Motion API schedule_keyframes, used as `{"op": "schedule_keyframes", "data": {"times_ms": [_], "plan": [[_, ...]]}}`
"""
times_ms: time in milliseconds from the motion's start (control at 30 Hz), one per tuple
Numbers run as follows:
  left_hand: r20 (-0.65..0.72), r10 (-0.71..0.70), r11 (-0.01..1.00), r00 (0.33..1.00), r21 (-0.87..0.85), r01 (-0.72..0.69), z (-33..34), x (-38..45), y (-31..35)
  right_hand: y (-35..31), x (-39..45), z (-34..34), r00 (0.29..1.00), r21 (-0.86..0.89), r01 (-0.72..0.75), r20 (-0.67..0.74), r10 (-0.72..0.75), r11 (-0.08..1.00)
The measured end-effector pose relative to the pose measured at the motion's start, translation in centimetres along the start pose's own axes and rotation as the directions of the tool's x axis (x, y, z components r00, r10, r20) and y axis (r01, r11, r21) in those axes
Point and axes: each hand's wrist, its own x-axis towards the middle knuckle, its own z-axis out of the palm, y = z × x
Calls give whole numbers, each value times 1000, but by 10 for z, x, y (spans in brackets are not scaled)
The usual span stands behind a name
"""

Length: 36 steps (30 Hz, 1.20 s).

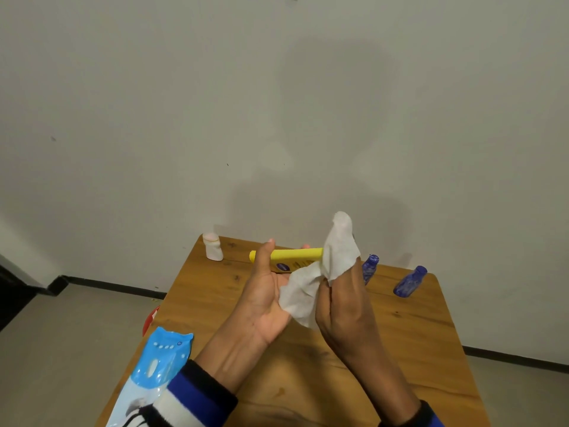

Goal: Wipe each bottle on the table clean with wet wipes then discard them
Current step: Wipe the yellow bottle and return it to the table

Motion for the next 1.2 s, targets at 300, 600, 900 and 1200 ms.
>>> {"op": "schedule_keyframes", "data": {"times_ms": [300, 600, 900, 1200], "plan": [[32, 250, 968, 968, -40, -249, 11, -2, 28, 23, -30, -8, 830, 146, -557, 146, 539, 818], [68, 304, 914, 950, 261, -311, 17, -9, 16, -16, 10, -53, 942, 355, -334, 133, 307, 873], [-43, 142, 979, 989, 152, -134, 20, -14, 8, -19, -33, -20, 963, -27, 57, 264, -48, 998], [123, 131, 959, 984, 236, -158, 10, -16, -8, -1, -20, -34, 862, 292, -491, 31, 505, 821]]}}
